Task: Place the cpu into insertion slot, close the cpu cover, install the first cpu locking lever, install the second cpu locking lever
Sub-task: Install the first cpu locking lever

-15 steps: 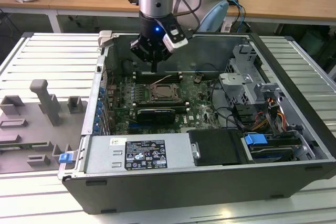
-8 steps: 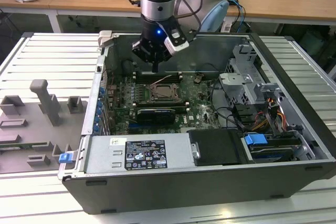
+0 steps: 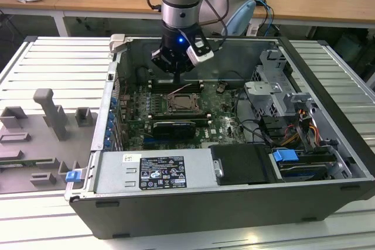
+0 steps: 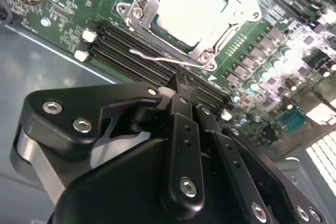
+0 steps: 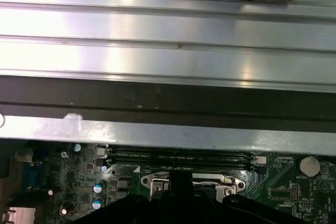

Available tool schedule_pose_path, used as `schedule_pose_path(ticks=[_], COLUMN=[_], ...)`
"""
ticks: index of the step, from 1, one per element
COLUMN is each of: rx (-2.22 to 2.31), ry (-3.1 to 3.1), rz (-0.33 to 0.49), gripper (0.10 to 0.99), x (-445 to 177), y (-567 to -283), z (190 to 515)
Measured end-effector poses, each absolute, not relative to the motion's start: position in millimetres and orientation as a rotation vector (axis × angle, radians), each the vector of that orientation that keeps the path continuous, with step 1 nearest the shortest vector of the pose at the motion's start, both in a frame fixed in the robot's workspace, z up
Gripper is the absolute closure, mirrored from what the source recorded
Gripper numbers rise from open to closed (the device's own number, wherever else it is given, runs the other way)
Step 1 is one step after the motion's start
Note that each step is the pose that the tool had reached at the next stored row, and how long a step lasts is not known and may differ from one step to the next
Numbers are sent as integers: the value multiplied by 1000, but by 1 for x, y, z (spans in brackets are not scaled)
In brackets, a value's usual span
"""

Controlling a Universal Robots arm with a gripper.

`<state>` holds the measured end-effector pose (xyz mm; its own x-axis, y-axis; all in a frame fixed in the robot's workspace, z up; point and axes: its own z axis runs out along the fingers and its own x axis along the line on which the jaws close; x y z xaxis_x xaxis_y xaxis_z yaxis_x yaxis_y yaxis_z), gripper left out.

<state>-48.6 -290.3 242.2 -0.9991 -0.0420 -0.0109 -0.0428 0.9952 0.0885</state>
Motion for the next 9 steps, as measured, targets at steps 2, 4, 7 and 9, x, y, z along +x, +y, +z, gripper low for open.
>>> schedule_pose_path(ticks=[2, 4, 7, 9], rx=[-67, -66, -67, -67], ry=[3129, 3129, 3129, 3129], rz=[139, 139, 139, 139], gripper=[980, 980, 980, 980], x=[-45, -42, -37, -34], y=[-290, -290, -290, -290], z=[240, 238, 234, 232])
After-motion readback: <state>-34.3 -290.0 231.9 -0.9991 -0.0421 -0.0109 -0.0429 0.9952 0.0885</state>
